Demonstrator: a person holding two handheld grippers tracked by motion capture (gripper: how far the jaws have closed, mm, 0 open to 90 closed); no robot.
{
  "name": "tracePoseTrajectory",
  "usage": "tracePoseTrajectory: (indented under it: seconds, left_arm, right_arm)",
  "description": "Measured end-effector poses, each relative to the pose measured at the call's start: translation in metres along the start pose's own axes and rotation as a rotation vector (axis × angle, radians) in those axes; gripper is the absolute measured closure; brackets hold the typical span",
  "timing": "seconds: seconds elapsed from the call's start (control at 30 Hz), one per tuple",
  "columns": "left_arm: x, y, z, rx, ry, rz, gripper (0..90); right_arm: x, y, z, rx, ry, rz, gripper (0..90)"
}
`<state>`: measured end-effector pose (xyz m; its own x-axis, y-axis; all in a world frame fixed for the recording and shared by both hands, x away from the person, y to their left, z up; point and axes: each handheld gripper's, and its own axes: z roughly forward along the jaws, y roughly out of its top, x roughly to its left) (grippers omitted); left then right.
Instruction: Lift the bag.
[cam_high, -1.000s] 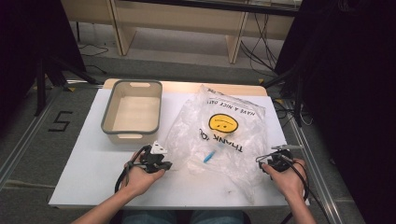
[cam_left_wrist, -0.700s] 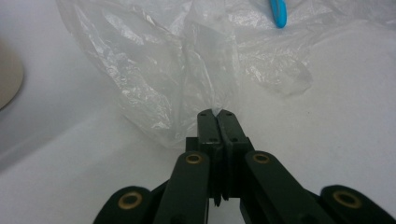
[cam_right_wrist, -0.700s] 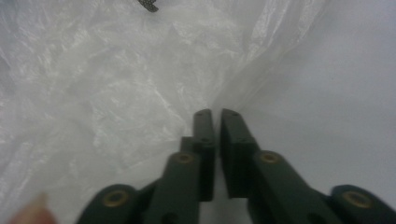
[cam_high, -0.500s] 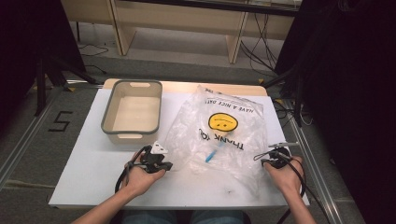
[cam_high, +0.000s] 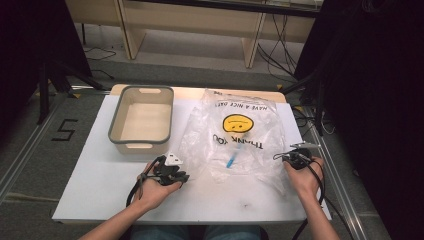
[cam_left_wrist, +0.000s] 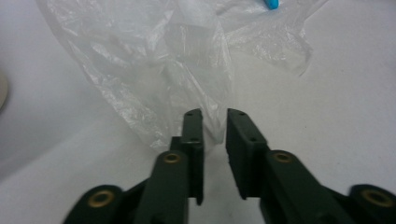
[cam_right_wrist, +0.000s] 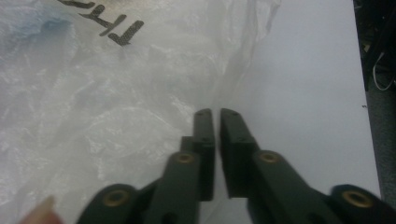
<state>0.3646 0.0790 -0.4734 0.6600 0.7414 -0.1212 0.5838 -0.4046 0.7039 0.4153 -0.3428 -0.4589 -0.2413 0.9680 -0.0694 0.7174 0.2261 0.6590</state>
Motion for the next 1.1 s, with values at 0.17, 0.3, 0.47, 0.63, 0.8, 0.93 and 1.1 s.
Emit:
tracePoseTrajectory:
  seconds: [0.17,0.3,0.47,0.63,0.8,0.93,1.1]
  left_arm:
    - [0.001,-0.005,-0.011,-0.015,0.065,-0.019,42.7]
    - [0.002,-0.008,-0.018,-0.015,0.095,-0.029,34.0]
    - [0.0,-0.014,-0.015,0.006,0.071,-0.04,31.7]
    - [-0.001,-0.013,-0.007,0.016,0.052,-0.046,33.8]
    - [0.0,-0.013,-0.001,0.033,0.052,-0.03,37.8]
    - [0.001,-0.013,0.003,0.044,0.047,-0.022,42.1]
    - [0.001,-0.013,0.005,0.053,0.053,0.006,47.6]
  right_arm:
    - [0.003,-0.001,-0.019,-0.072,0.02,-0.012,58.6]
    - [0.006,-0.007,-0.037,-0.104,0.065,-0.011,50.9]
    - [0.017,-0.02,-0.054,-0.087,0.164,-0.037,45.2]
    - [0.029,-0.033,-0.065,-0.085,0.233,-0.088,42.6]
    - [0.04,-0.044,-0.069,-0.047,0.267,-0.162,41.2]
    - [0.044,-0.051,-0.064,0.014,0.275,-0.214,41.3]
    - [0.046,-0.059,-0.053,0.096,0.254,-0.271,42.9]
